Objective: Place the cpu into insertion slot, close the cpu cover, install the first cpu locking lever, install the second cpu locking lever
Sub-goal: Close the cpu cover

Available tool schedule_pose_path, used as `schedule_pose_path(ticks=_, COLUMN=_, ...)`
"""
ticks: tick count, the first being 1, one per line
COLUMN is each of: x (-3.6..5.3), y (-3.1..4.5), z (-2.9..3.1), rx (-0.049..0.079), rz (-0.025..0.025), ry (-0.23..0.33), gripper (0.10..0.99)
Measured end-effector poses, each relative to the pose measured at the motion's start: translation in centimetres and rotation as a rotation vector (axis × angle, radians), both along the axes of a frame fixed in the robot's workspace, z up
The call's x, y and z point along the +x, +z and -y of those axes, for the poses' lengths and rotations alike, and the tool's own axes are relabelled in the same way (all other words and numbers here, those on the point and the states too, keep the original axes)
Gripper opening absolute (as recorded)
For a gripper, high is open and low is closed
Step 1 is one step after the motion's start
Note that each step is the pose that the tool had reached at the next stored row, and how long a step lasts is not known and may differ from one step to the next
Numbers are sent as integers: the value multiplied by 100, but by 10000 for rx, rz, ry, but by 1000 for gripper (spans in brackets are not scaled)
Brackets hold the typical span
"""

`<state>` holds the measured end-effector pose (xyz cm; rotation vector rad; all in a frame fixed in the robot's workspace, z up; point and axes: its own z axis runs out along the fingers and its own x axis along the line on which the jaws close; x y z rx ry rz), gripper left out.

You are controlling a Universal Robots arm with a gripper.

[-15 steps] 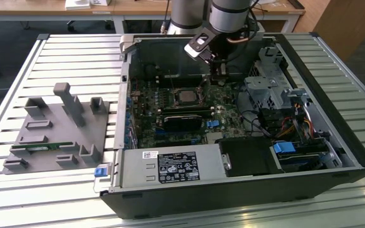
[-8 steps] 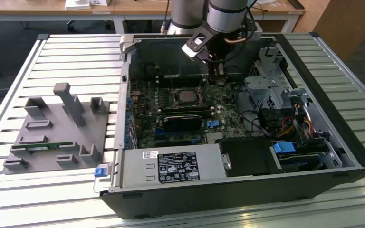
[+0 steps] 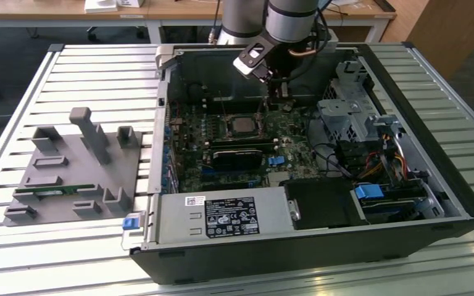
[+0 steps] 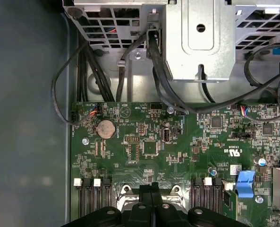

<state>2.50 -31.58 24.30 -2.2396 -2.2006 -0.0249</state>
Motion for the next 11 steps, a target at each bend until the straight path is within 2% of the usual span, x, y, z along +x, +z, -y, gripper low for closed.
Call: schedule_pose_path(ticks=11, x=-64, y=-2, z=0, rx=-1, rz=0, ry=-1, gripper=106)
